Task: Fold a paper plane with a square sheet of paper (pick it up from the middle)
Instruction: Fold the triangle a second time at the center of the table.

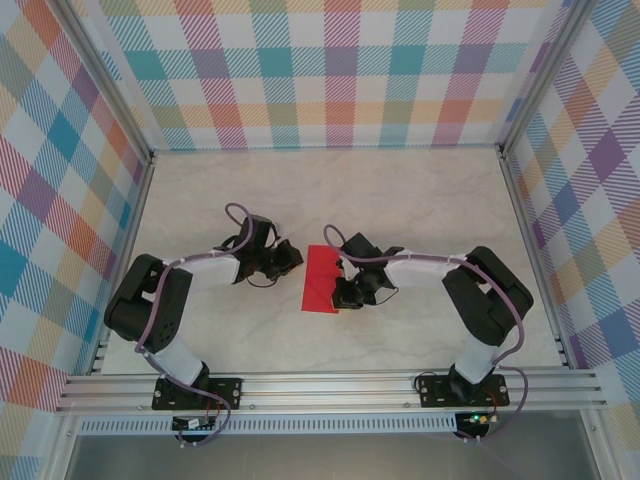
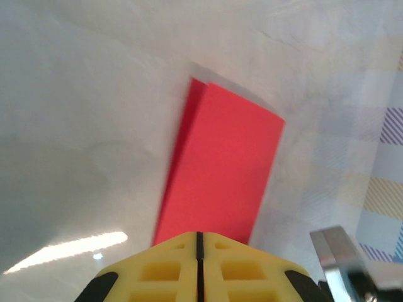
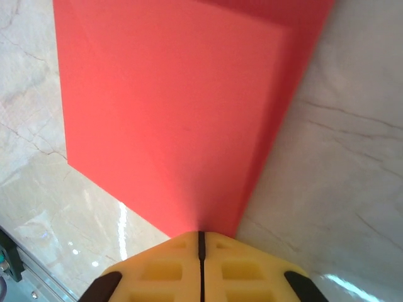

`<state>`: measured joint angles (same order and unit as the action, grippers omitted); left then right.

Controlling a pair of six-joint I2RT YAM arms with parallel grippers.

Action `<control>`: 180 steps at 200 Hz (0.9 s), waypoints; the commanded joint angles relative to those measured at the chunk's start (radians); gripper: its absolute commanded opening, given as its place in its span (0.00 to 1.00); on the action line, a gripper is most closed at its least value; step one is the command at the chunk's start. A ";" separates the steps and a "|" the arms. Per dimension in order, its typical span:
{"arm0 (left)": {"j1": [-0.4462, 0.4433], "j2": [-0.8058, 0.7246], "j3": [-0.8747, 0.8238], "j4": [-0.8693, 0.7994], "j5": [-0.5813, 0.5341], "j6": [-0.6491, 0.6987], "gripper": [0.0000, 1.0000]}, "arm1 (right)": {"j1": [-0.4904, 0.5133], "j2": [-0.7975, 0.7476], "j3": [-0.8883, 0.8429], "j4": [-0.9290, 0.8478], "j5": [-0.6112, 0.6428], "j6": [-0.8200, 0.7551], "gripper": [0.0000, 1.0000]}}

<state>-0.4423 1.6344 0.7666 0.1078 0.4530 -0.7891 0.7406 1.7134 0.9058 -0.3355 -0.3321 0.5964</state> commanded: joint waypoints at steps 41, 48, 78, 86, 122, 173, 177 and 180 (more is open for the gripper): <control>-0.115 -0.026 -0.072 0.067 -0.023 -0.079 0.10 | -0.009 -0.141 0.114 -0.074 0.140 -0.010 0.20; -0.121 -0.018 -0.075 0.078 -0.022 -0.086 0.10 | -0.009 -0.128 0.125 -0.082 0.150 -0.015 0.19; -0.146 0.029 -0.068 0.119 -0.018 -0.110 0.10 | -0.010 -0.064 0.158 -0.066 0.129 -0.021 0.15; -0.150 0.042 -0.063 0.122 -0.017 -0.114 0.10 | -0.009 -0.043 0.170 -0.069 0.127 -0.020 0.14; -0.155 0.079 -0.046 0.103 -0.038 -0.116 0.10 | -0.009 0.034 0.202 -0.095 0.155 -0.014 0.11; -0.156 0.118 -0.035 0.098 -0.035 -0.123 0.10 | -0.011 0.107 0.220 -0.117 0.197 -0.013 0.10; -0.156 0.119 -0.035 0.096 -0.036 -0.122 0.10 | -0.012 0.112 0.222 -0.120 0.201 -0.012 0.10; -0.155 0.120 -0.034 0.094 -0.037 -0.122 0.10 | -0.012 0.116 0.223 -0.121 0.204 -0.012 0.10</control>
<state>-0.5823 1.7260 0.7094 0.2153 0.4286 -0.9024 0.7338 1.7954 1.0962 -0.4191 -0.1623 0.5900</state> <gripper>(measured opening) 0.098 0.100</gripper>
